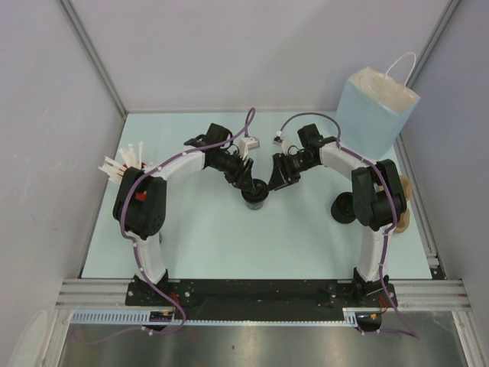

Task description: Pack the takeout coffee

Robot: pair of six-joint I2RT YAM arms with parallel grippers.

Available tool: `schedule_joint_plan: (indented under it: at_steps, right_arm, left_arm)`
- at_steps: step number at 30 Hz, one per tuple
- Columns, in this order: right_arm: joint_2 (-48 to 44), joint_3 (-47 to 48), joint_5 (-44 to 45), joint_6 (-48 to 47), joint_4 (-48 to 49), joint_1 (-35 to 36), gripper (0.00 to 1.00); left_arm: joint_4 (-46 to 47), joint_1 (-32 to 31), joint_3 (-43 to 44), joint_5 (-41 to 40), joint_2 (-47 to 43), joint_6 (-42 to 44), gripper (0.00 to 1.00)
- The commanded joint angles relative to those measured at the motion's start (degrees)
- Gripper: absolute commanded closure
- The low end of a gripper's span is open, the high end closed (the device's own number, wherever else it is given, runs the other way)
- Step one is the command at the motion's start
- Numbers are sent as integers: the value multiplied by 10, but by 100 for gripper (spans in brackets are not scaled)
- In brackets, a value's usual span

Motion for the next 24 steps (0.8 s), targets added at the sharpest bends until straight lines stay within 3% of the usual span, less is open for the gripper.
schedule_joint_plan:
  at_steps: [1, 17, 24]
  right_arm:
    - [9, 0, 17, -1, 6, 4, 41]
    - [63, 1, 147, -19, -33, 26, 46]
    - [90, 2, 157, -16, -40, 29, 47]
  left_arm:
    - [-14, 5, -38, -176, 46, 73, 82]
    - [-21, 16, -58, -194, 34, 97, 83]
    - [-20, 23, -71, -198, 29, 102, 85]
